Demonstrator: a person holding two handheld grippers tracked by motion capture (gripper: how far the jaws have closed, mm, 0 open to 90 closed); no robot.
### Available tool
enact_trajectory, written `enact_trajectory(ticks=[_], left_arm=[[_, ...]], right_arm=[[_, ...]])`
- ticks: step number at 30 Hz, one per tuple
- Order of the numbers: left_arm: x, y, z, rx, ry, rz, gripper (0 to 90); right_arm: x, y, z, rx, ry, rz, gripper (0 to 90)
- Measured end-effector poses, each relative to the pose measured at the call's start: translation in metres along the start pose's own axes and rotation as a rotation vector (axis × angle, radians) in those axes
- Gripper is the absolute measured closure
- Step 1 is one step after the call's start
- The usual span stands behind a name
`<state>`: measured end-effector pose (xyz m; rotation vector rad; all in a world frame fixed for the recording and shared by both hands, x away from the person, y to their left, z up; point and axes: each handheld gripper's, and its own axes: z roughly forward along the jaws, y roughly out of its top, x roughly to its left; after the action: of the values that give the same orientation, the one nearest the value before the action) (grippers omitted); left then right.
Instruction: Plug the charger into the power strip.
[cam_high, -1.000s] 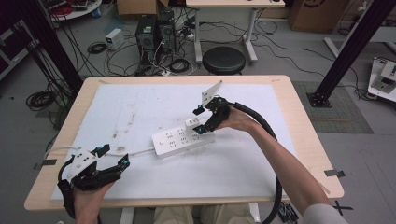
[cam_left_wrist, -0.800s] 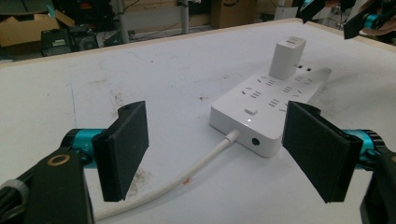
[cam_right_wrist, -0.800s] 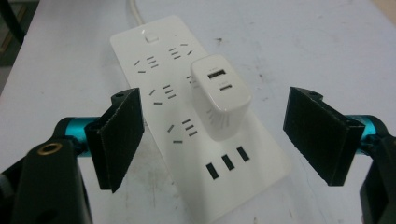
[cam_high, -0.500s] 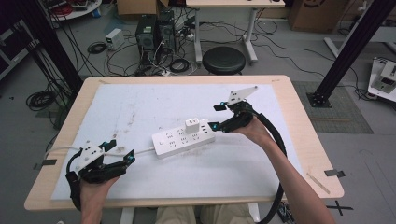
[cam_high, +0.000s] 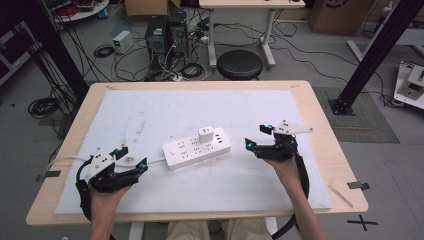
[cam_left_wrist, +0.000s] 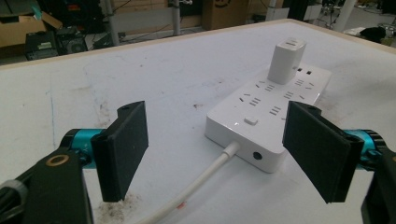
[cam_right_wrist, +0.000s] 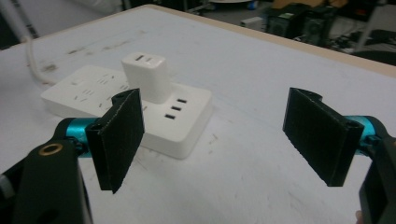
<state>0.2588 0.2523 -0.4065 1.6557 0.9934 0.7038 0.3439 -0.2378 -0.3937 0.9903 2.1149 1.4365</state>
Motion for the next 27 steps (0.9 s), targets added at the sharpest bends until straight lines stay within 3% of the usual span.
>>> enact_trajectory(ticks=[7, 17, 27], left_arm=[[0.005, 0.000, -0.005, -0.006, 0.031, 0.002, 21.9], [0.004, 0.000, -0.001, -0.001, 0.038, 0.007, 22.0], [0.003, 0.001, 0.002, 0.000, 0.039, 0.010, 22.0]], right_arm=[[0.007, -0.025, -0.025, -0.064, -0.110, 0.092, 21.2], [0.005, -0.038, -0.036, -0.057, -0.112, 0.129, 21.1], [0.004, -0.039, -0.036, -0.054, -0.105, 0.123, 21.1]])
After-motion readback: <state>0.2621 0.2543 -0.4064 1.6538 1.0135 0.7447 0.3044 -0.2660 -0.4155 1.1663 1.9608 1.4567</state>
